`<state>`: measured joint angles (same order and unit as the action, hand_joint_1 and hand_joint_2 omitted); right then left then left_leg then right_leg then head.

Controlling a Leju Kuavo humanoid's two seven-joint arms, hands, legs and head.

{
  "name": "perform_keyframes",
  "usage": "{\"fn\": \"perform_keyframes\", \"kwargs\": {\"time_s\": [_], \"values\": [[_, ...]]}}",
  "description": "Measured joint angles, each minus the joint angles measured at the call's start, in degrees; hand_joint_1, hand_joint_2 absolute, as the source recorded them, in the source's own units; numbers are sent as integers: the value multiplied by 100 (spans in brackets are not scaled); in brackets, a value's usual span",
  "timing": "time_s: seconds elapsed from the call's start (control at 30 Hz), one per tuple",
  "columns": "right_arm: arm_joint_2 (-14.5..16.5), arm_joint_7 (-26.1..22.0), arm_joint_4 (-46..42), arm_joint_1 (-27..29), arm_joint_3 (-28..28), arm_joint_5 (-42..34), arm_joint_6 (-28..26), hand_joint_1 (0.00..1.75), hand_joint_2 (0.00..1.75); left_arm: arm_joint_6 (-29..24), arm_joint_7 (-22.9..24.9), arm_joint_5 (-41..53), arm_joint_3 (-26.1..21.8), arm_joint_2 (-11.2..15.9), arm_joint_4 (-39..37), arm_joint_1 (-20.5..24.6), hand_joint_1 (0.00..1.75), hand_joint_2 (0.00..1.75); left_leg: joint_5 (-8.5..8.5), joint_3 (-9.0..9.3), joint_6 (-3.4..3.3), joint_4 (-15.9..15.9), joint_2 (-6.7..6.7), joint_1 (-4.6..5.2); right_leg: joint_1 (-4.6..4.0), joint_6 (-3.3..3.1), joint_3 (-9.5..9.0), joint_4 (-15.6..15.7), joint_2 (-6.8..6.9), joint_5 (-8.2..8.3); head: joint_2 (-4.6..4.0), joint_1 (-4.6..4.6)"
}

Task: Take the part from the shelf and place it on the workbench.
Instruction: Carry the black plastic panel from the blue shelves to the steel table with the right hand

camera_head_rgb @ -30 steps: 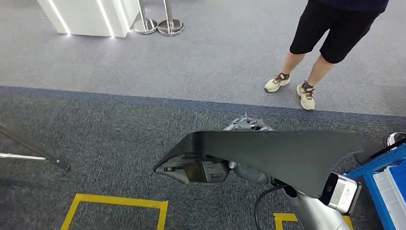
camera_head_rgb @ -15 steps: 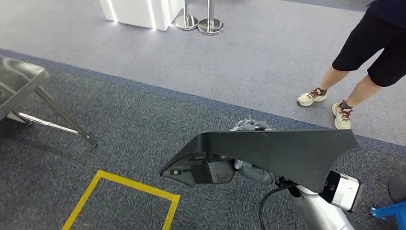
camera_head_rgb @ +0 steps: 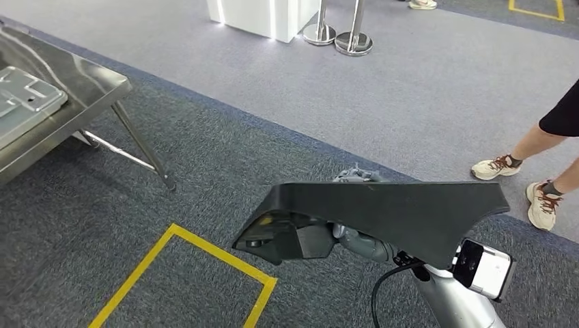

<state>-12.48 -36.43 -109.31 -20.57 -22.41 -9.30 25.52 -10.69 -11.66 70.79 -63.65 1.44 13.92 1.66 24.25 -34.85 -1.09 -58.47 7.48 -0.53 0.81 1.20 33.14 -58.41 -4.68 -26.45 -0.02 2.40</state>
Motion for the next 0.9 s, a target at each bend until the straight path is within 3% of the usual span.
{"fn": "perform_keyframes", "kwargs": {"time_s": [0.07, 0.1, 0.17, 0.2, 0.23, 0.3, 0.33, 0.37, 0.43, 0.5, 0.57, 0.6, 0.67, 0.73, 0.77, 0.8, 0.83, 0.9], "values": [[2, 1, -19, 6, 0, 7, -4, 175, 175, -26, 3, 2, 69, 9, 0, -30, 0, 175, -25, -31, 81, 27, 128, -18, -15, -43, -22, 28, 119, 0, 0, 1], [3, 2, -25, 5, -1, 14, -8, 175, 175, -30, -3, -14, 83, 11, -1, -49, 0, 175, -15, -45, 109, 12, 87, -23, -13, -80, -40, 56, 193, 14, 0, 1], [9, 4, -43, 12, -1, 29, -17, 175, 175, -29, -23, -52, 97, 23, -2, -57, 0, 175, 172, -185, 147, -283, -250, -9, -7, -149, -77, 123, 354, 40, 0, 2], [10, 4, -51, 18, -2, 36, -21, 175, 175, -28, -31, -63, 105, 30, -2, -47, 0, 175, 349, -328, 156, -601, -464, -10, -22, -175, -87, 141, 440, 43, 0, 1], [11, 4, -60, 28, -2, 39, -25, 175, 175, -28, -36, -69, 114, 35, -2, -30, 0, 175, 537, -511, 171, -985, -597, -10, -36, -192, -90, 144, 527, 37, 0, 2], [11, 4, -63, 49, -2, 44, -30, 175, 175, -28, -40, -69, 137, 37, -2, -17, 0, 175, 717, -762, 193, -1529, -675, -21, -55, -207, -91, 141, 705, 22, 0, 1], [11, 4, -63, 56, -2, 46, -31, 175, 175, -28, -40, -68, 150, 38, -2, -24, 0, 175, 656, -739, 200, -1509, -697, -23, -60, -205, -94, 139, 788, 14, 0, 2], [11, 4, -64, 61, -3, 47, -33, 175, 175, -28, -40, -68, 161, 38, -2, -35, 0, 175, 504, -593, 199, -1254, -738, -23, -62, -197, -101, 135, 866, 2, 0, 2], [11, 4, -68, 62, -3, 47, -36, 175, 175, -28, -40, -69, 178, 39, -2, -38, 0, 175, 197, -149, 165, -452, -998, 7, -86, -158, -125, 117, 1007, -31, 0, 2], [11, 5, -74, 59, -2, 49, -42, 175, 175, -28, -43, -70, 189, 39, -2, -21, 0, 175, 106, 67, 96, -20, -1183, 47, -120, -108, -143, 100, 1128, -63, 0, 1], [12, 5, -81, 56, -3, 54, -51, 175, 175, -28, -55, -91, 193, 39, -2, -29, 0, 175, 114, 51, 30, 16, -1081, 57, -132, -55, -166, 101, 1254, -85, 0, 1], [13, 5, -89, 57, -4, 60, -58, 175, 175, -28, -71, -129, 193, 39, -2, -40, 0, 175, 103, 57, 2, 32, -1008, 50, -117, -18, -180, 82, 1230, -112, 0, 1], [13, -4, -107, 68, -3, 74, -69, 175, 175, -9, -143, -292, 172, 40, -2, -39, 0, 175, 67, 78, -61, 68, -869, 28, -78, 44, -87, -191, 941, -315, 0, 2], [13, -16, -117, 105, -2, 86, -74, 175, 175, 56, -259, -531, 86, 40, -2, 3, 0, 175, 45, 74, -99, 75, -725, 18, -50, 73, 255, -912, 590, -693, 0, 1], [13, -20, -117, 130, -2, 91, -74, 175, 175, 102, -321, -646, 19, 38, -2, 23, 0, 175, 41, 69, -106, 71, -643, 20, -47, 78, 452, -1299, 522, -841, 0, 1], [13, -22, -117, 152, -2, 94, -74, 175, 175, 153, -383, -761, -54, 37, -2, 33, 0, 175, 40, 66, -108, 66, -554, 22, -46, 79, 591, -1547, 496, -887, 0, 0], [13, -24, -117, 166, -1, 96, -73, 175, 175, 207, -444, -872, -128, 35, -2, 37, 0, 175, 40, 66, -107, 57, -467, 24, -46, 72, 630, -1576, 483, -811, 0, 0], [13, -21, -117, 169, 1, 91, -70, 175, 175, 320, -561, -1110, -298, 33, -2, 47, 0, 175, 43, 69, -99, 34, -295, 23, -44, 37, 402, -989, 386, -386, 0, 0]]}}
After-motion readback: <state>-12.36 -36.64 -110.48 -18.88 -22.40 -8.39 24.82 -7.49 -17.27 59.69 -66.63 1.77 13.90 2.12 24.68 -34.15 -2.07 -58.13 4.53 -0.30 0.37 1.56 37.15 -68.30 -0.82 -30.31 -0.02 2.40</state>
